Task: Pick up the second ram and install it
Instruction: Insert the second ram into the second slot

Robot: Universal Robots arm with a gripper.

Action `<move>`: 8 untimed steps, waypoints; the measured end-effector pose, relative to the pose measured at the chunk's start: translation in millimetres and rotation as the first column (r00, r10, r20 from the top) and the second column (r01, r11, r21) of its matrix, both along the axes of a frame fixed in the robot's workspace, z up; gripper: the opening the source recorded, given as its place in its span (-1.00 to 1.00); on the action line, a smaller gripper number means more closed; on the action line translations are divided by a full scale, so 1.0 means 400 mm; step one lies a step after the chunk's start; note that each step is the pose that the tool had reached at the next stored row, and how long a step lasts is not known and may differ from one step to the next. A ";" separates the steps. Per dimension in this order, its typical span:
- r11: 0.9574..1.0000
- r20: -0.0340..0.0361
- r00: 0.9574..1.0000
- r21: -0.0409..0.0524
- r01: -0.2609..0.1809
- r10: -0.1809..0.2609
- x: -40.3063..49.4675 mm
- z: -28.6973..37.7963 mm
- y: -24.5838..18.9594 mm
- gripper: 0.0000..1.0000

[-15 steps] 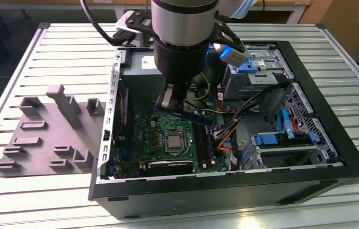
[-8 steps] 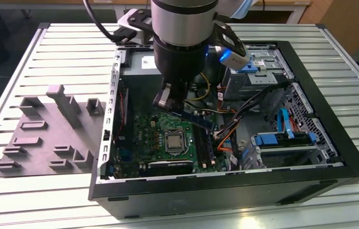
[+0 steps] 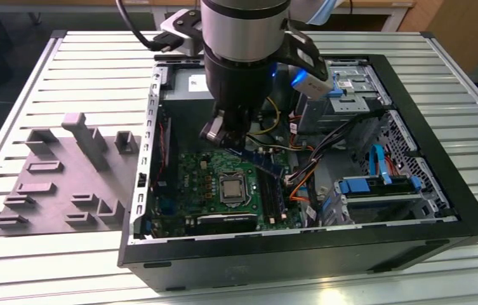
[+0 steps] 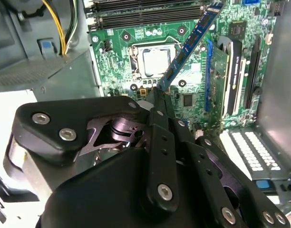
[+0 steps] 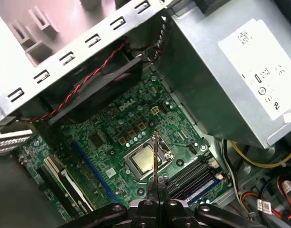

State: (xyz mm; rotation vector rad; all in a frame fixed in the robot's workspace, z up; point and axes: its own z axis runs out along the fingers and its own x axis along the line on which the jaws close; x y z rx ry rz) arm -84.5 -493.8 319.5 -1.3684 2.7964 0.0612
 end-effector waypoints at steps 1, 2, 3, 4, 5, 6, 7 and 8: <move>1.000 0.000 1.000 0.000 0.012 -0.012 0.000 0.000 0.000 -0.77; 1.000 0.000 1.000 0.000 0.023 -0.023 0.000 0.000 0.000 -0.77; 0.999 0.000 0.999 0.000 0.036 -0.036 0.000 0.000 0.000 -0.77; 0.999 0.000 0.999 0.000 0.048 -0.048 0.000 0.000 0.000 -0.77; 0.998 0.000 0.998 0.000 0.060 -0.060 0.000 0.000 0.000 -0.77; 0.997 0.000 0.997 0.000 0.072 -0.072 0.000 -0.001 0.000 -0.77; 0.996 0.000 0.996 0.000 0.084 -0.084 0.000 -0.001 0.000 -0.77; 0.995 0.000 0.995 0.000 0.096 -0.096 0.000 -0.001 0.000 -0.77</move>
